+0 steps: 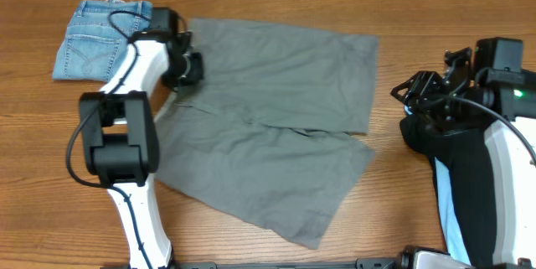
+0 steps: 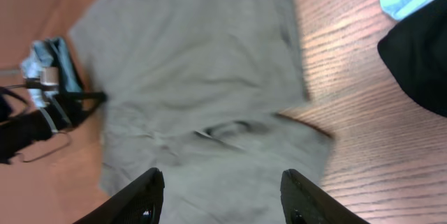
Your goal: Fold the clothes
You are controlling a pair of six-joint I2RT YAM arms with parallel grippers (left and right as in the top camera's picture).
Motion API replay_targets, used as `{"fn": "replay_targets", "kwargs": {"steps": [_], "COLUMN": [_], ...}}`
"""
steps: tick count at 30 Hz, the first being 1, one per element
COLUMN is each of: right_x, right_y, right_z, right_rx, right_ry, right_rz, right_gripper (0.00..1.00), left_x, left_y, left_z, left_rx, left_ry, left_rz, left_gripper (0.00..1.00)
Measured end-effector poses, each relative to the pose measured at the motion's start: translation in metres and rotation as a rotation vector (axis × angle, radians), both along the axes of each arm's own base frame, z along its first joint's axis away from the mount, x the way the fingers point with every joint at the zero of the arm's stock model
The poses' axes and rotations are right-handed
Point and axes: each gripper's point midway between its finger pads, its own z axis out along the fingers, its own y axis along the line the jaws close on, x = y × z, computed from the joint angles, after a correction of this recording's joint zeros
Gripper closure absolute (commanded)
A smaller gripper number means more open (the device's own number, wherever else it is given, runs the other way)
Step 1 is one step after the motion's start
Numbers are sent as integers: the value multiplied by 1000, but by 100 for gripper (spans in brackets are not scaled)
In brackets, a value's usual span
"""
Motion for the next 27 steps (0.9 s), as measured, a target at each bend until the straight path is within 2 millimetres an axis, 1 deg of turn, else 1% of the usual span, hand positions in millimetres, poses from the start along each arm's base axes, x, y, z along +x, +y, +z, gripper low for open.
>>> {"fn": "replay_targets", "kwargs": {"steps": [3,6,9,11,13,16,18,21,22,23,24,25,27], "right_x": [1,-5,-16,-27,-36,-37,-35,-31,-29,-27,-23,-19,-11], "right_y": [10,25,35,41,44,49,51,53,54,55,56,57,60], "right_z": [-16,-52,-94,-123,-142,-167,-180,-192,-194,-195,-195,-195,-195], "right_rx": [-22,-42,-54,-60,-64,-66,-63,-53,-51,-43,-37,-31,-20], "right_ry": [42,138,245,317,361,349,322,277,260,247,218,197,145], "right_rz": [36,70,90,98,102,109,109,108,109,107,108,110,114], "right_gripper": [44,46,45,44,42,40,38,35,35,35,35,37,53], "left_x": [1,-1,-2,-3,-4,-4,-6,-8,-8,-9,-9,-10,-11], "left_y": [28,44,47,47,47,47,47,48,48,47,47,47,47], "left_z": [1,2,3,5,7,15,24,44,48,59,66,73,86], "left_rx": [-10,-13,0,13,23,32,35,39,39,41,42,43,45], "left_ry": [5,16,23,34,40,35,28,4,-2,-17,-25,-37,-57], "left_rz": [84,131,136,135,134,133,133,131,130,127,125,123,116], "left_gripper": [96,96,96,96,96,95,95,94,94,94,94,94,94]}}
